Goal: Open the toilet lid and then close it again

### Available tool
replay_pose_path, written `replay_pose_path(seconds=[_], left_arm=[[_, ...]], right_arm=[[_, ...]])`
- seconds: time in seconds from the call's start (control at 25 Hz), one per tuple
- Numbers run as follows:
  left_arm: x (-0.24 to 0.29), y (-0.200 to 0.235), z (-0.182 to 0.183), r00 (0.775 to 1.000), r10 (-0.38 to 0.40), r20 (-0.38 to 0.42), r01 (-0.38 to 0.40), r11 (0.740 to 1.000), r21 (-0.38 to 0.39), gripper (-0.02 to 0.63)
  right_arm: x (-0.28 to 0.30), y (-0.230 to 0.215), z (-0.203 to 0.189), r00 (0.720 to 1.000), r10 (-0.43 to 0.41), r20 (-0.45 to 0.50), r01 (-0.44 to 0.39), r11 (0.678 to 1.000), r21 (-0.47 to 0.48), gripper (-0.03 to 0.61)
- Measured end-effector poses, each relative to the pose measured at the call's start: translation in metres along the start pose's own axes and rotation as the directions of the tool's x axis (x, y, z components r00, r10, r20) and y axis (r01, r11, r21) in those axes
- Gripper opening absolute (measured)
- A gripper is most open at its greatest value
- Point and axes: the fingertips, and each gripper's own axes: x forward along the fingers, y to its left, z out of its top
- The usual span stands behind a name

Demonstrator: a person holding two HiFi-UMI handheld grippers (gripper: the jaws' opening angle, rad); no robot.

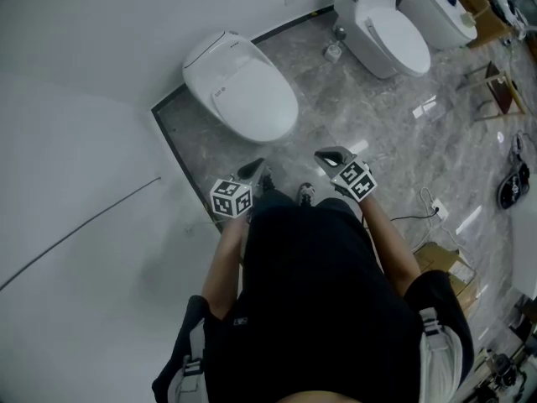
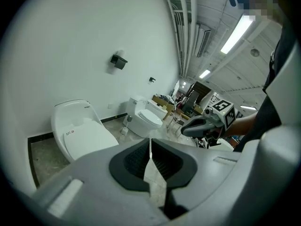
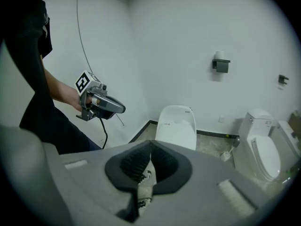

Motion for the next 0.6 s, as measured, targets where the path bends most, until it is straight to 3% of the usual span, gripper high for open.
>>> replay_pose_path(seconds=[0.6], left_arm=[[-0.003, 0.096, 0.030, 0.998, -0.044, -0.048, 0.043, 0.999, -0.015, 0.021]], right_arm=[[0.084, -0.021, 0.058, 0.999, -0.037, -0.020, 0.037, 0.998, 0.044, 0.005]])
